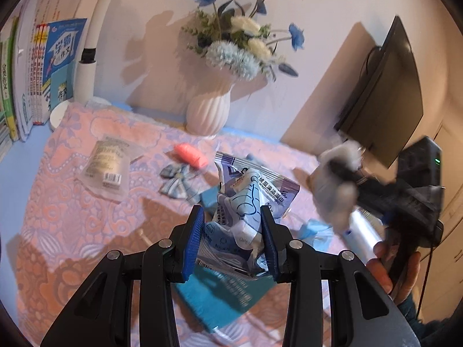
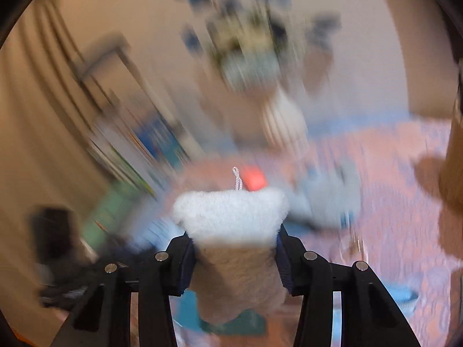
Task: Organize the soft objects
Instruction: 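Carry the packet and plush to the glass bowl and open both tools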
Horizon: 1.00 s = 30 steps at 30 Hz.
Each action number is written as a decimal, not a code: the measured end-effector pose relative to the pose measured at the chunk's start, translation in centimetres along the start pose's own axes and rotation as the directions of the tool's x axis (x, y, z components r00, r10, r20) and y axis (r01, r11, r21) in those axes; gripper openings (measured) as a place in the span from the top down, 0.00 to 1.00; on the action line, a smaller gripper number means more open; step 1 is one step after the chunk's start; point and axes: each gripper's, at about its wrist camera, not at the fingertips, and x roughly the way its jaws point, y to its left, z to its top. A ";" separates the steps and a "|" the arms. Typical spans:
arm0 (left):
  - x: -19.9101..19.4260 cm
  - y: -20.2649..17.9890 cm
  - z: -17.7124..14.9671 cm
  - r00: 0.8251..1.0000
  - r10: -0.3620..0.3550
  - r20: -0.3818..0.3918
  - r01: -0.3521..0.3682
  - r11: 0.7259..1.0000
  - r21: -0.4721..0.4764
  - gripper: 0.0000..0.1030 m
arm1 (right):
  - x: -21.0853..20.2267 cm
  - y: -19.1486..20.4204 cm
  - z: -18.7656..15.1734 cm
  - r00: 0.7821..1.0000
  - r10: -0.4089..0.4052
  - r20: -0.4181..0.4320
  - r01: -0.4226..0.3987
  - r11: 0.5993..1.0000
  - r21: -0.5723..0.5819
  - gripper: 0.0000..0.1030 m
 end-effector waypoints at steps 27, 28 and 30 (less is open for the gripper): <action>7.7 -23.1 0.9 0.968 -0.224 -0.114 0.251 0.894 0.371 0.66 | -18.8 -12.8 -1.1 0.860 -0.495 -0.121 0.510 0.842 0.177 0.54; 8.1 -24.2 0.9 0.965 -0.234 -0.119 0.262 0.886 0.383 0.66 | -20.3 -13.8 -1.0 0.852 -0.513 -0.106 0.524 0.828 0.201 0.54; 9.2 -26.9 0.9 0.953 -0.268 -0.140 0.302 0.862 0.408 0.66 | -22.3 -15.0 -0.9 0.833 -0.546 -0.089 0.550 0.802 0.233 0.54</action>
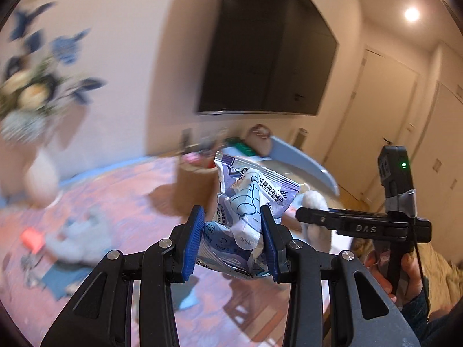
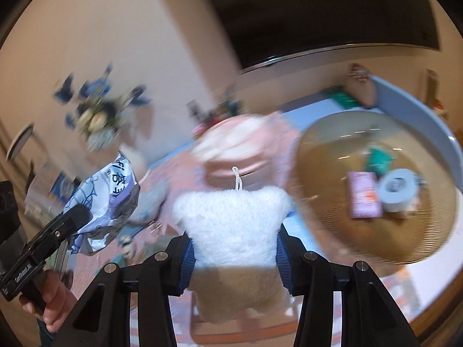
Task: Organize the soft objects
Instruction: 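Carry the packet and plush to the glass bowl and open both tools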
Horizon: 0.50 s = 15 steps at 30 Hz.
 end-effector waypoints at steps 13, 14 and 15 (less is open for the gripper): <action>9.6 -8.6 4.3 0.994 -0.091 -0.053 0.097 0.989 0.114 0.66 | -2.0 -11.7 4.1 0.983 -0.166 0.085 0.143 0.964 0.224 0.54; 10.4 -9.1 4.6 0.994 -0.093 -0.058 0.100 0.988 0.118 0.66 | -1.7 -12.1 4.3 0.982 -0.173 0.080 0.150 0.960 0.235 0.54; 11.1 -9.5 4.8 0.994 -0.089 -0.064 0.096 0.988 0.121 0.66 | -1.3 -12.8 4.5 0.981 -0.183 0.068 0.161 0.956 0.247 0.53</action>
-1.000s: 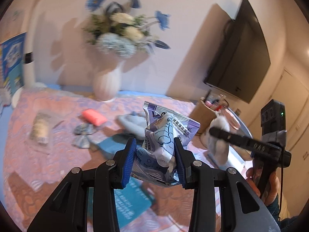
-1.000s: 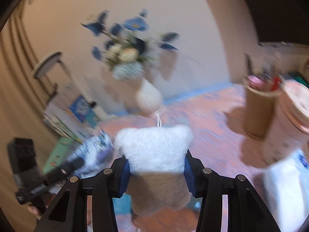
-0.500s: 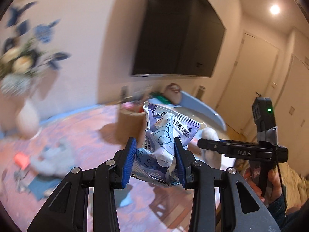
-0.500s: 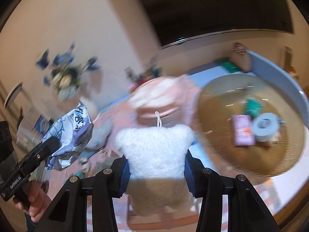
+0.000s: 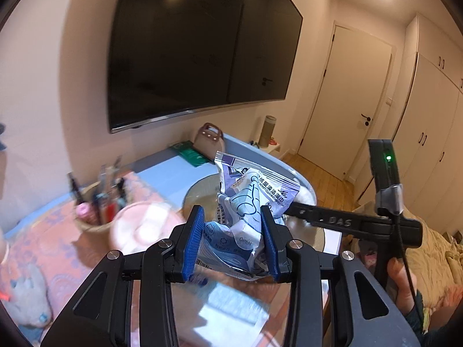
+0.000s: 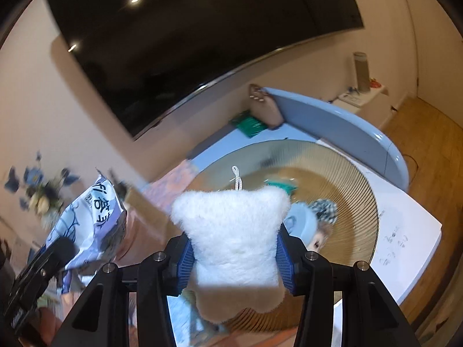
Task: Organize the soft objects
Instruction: 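Carry the packet and plush to the glass bowl and open both tools, then move both open tools back over the tablecloth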
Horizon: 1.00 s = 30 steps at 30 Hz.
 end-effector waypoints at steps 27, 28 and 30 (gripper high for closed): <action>-10.5 3.8 -1.3 0.986 0.124 0.115 -0.107 0.984 -0.142 0.55 | -3.0 4.2 -2.9 0.993 0.118 0.000 -0.118 0.988 -0.098 0.33; -11.9 4.3 -1.7 0.981 0.143 0.128 -0.123 0.981 -0.148 0.55 | -3.5 5.3 -3.3 0.991 0.131 0.005 -0.129 0.983 -0.128 0.33; -14.4 5.2 -2.3 0.971 0.185 0.150 -0.161 0.974 -0.161 0.55 | -4.0 7.1 -4.0 0.989 0.149 0.009 -0.145 0.974 -0.176 0.31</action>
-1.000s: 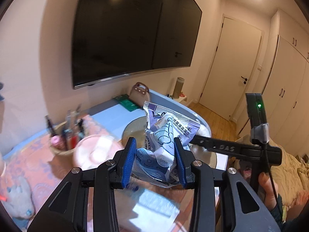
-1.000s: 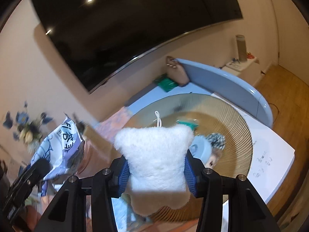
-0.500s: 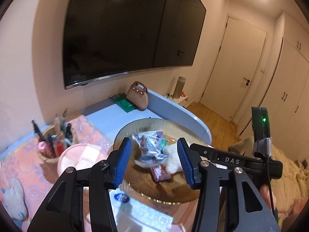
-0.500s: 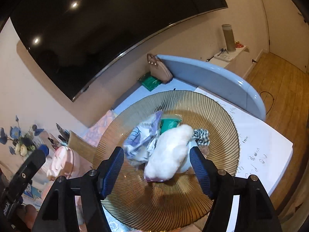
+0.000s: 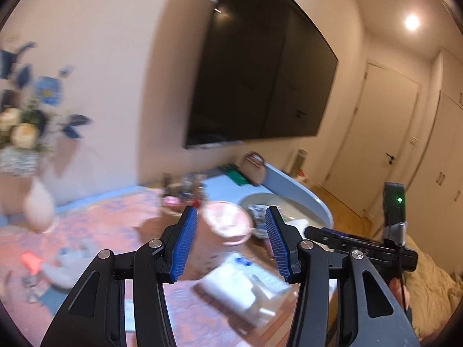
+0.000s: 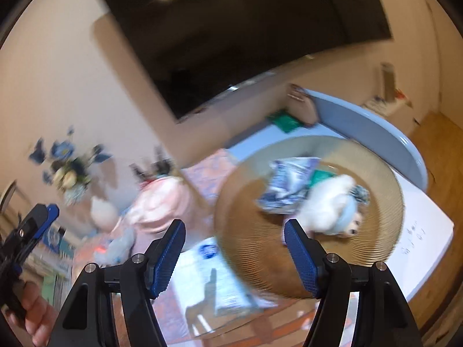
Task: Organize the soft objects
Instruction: 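Move both open tools back over the tablecloth, then grasp the clear printed bag with the left tool while the right tool grasps the blue mask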
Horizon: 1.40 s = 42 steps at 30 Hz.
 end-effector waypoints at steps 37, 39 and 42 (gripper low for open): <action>-10.1 28.6 -22.4 0.849 0.427 -0.311 -0.526 0.731 -0.435 0.54 | 16.7 19.9 -16.7 0.952 0.087 -0.292 -0.200 0.900 -0.386 0.14; -10.1 28.4 -22.2 0.844 0.429 -0.321 -0.534 0.730 -0.427 0.54 | 15.3 19.7 -16.5 0.955 0.135 -0.262 -0.231 0.895 -0.381 0.14; -10.7 27.6 -21.2 0.841 0.448 -0.305 -0.539 0.746 -0.391 0.54 | 13.1 19.9 -15.7 0.958 0.174 -0.227 -0.254 0.882 -0.397 0.14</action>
